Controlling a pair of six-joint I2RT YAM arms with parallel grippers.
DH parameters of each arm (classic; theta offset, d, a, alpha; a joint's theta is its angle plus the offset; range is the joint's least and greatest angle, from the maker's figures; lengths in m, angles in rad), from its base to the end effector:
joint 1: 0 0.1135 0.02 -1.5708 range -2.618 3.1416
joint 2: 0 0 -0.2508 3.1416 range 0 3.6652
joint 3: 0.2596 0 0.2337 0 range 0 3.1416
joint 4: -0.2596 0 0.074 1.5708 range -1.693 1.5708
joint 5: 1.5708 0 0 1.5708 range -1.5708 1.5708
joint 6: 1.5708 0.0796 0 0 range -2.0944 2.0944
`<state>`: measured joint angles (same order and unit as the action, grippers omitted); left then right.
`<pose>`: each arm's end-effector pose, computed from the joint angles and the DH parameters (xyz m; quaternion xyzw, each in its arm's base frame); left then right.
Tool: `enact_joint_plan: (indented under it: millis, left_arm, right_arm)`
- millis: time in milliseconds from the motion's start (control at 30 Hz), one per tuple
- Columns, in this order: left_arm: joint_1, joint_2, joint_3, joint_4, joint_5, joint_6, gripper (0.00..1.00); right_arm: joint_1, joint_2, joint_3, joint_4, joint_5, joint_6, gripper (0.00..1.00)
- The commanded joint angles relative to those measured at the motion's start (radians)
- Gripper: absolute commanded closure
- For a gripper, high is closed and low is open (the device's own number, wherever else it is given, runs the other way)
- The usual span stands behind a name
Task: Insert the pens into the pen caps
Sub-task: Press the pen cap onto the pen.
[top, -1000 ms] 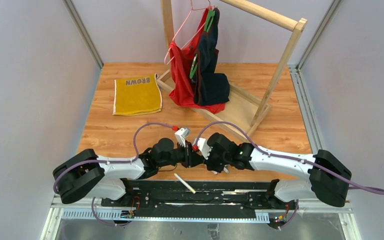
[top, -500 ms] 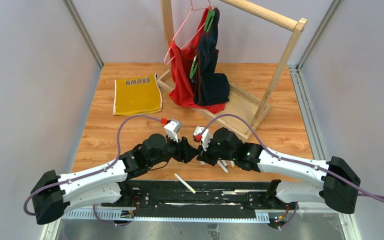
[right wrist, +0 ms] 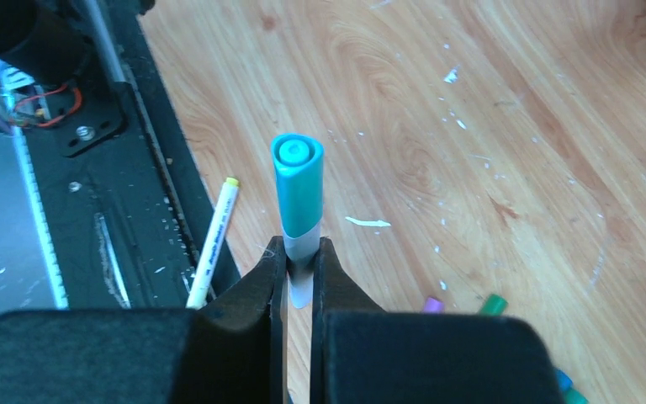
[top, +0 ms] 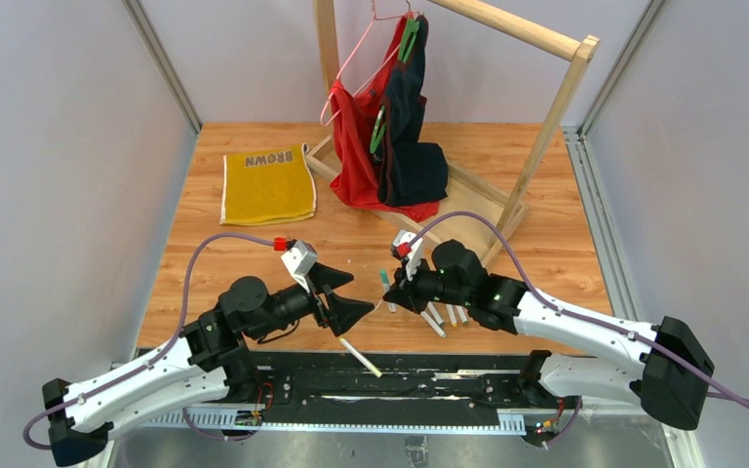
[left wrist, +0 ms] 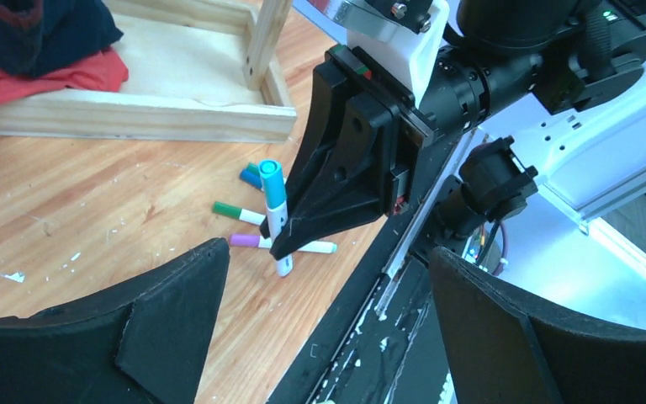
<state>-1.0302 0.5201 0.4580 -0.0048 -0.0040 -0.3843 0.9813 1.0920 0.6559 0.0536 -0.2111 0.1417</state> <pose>0.0954 -0.1583 0.2737 0.2305 0.6930 -0.4427 0.5202 0.1392 0.2382 0.2384 -0.3897 0.7284 0.3703 0.4247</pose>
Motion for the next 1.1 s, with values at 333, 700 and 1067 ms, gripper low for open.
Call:
enact_joint_plan:
  millis: [333, 700, 1067]
  left_arm:
    - [0.060, 0.029, 0.010, 0.118, 0.211, -0.051, 0.28]
    - [0.062, 0.078, -0.012, 0.203, 0.274, -0.104, 0.42]
    - [0.063, 0.146, -0.016, 0.229, 0.295, -0.118, 0.57]
  right_arm:
    - [-0.049, -0.016, -0.017, 0.097, -0.528, 0.055, 0.99]
    - [-0.048, -0.017, -0.011, 0.106, -0.582, 0.067, 0.99]
    - [-0.049, -0.002, 0.001, 0.092, -0.591, 0.063, 0.99]
